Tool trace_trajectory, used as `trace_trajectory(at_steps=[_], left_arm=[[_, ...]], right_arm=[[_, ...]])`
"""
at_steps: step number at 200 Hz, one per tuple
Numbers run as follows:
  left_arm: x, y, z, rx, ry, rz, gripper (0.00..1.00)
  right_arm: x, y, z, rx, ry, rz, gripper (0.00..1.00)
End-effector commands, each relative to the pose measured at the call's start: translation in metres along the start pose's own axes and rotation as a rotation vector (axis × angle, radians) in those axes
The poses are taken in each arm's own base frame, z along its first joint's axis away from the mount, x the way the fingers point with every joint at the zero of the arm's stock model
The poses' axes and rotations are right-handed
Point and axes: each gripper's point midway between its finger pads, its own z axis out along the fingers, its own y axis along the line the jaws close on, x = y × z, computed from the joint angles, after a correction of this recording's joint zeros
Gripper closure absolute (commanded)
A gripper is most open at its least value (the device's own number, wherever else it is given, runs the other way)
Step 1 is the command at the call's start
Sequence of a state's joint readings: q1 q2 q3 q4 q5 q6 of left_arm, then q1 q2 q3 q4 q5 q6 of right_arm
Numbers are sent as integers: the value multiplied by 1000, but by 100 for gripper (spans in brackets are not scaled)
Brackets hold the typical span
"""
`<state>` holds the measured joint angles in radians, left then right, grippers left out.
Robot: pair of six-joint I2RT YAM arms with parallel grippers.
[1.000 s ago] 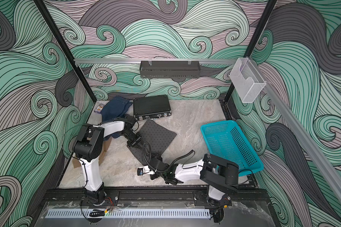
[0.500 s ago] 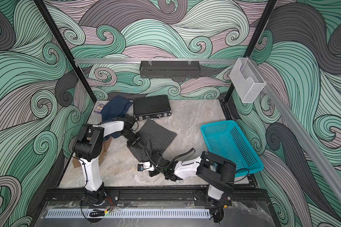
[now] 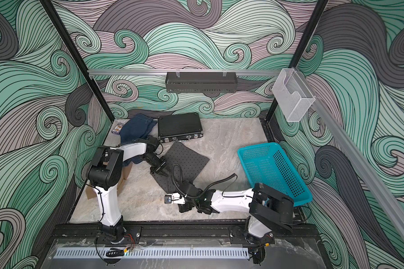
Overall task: Roll up the skirts
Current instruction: Roll the skirt at the center of the board.
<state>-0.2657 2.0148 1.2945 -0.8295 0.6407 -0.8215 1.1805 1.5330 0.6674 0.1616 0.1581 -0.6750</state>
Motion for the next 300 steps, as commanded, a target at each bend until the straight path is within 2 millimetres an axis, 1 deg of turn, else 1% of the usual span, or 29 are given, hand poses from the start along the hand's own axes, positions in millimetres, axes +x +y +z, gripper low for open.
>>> trace_trajectory(at_steps=[1, 17, 39, 64, 85, 105, 120, 131, 143, 156, 165, 173, 181, 192, 201, 212, 220, 234, 243, 257, 270, 277, 283, 291, 300], left_arm=[[-30, 21, 6, -94, -92, -7, 70], [-28, 23, 8, -96, -80, -7, 69], [-28, 22, 6, -92, -87, -2, 68], [-29, 21, 6, -91, -85, -2, 68], [-29, 21, 7, -92, -82, -3, 68], [-30, 20, 6, -90, -83, -2, 68], [-29, 19, 4, -88, -84, 2, 67], [-29, 19, 3, -85, -84, 2, 67], [-28, 19, 2, -82, -84, 6, 66], [-28, 16, -2, -77, -89, 13, 65], [-29, 14, -6, -71, -99, 19, 62], [-30, 14, -10, -64, -112, 20, 57], [-31, 13, -13, -57, -120, 20, 55], [-33, 11, -19, -43, -136, 22, 52], [-34, 9, -26, -27, -155, 23, 50], [-37, 4, -41, -11, -203, 40, 44], [-38, -2, -54, 14, -242, 54, 39], [-38, -14, -82, 59, -310, 83, 26], [-36, -19, -100, 66, -353, 101, 20], [-31, -24, -128, 62, -420, 137, 14], [-22, -21, -146, 51, -463, 154, 11], [-17, -20, -149, 58, -476, 167, 10], [-11, -18, -148, 72, -479, 178, 8], [-4, -14, -142, 94, -476, 196, 6], [3, -7, -131, 122, -464, 204, 5]], right_arm=[[5, 6, 11, -32, 49, -40, 1], [2, 7, 19, -52, 54, -59, 1], [6, 17, 30, -99, 100, -122, 1], [17, 6, 41, -20, 178, -166, 1], [18, 6, 44, 20, 180, -210, 1], [29, 9, 53, 27, 228, -240, 1], [38, 12, 58, 17, 252, -225, 10], [42, 15, 59, -8, 268, -193, 19], [44, 15, 61, -13, 276, -146, 33], [45, 14, 62, -13, 294, -101, 52], [46, 13, 63, -13, 310, -63, 65], [48, 12, 64, -14, 329, -26, 74], [50, 12, 66, -17, 344, 2, 80], [52, 11, 67, -11, 351, 38, 85], [47, 10, 66, -12, 334, 74, 91], [36, 9, 61, -19, 276, 142, 100], [28, 7, 57, -26, 232, 198, 100], [18, 3, 51, -35, 177, 301, 100], [11, 2, 47, -55, 139, 376, 100], [2, -3, 43, -84, 73, 504, 100], [-5, -9, 38, -118, 3, 618, 100], [-8, -14, 34, -137, -42, 675, 100], [-11, -17, 31, -150, -75, 719, 100], [-13, -24, 27, -164, -118, 780, 100], [-15, -31, 21, -187, -174, 847, 100]])
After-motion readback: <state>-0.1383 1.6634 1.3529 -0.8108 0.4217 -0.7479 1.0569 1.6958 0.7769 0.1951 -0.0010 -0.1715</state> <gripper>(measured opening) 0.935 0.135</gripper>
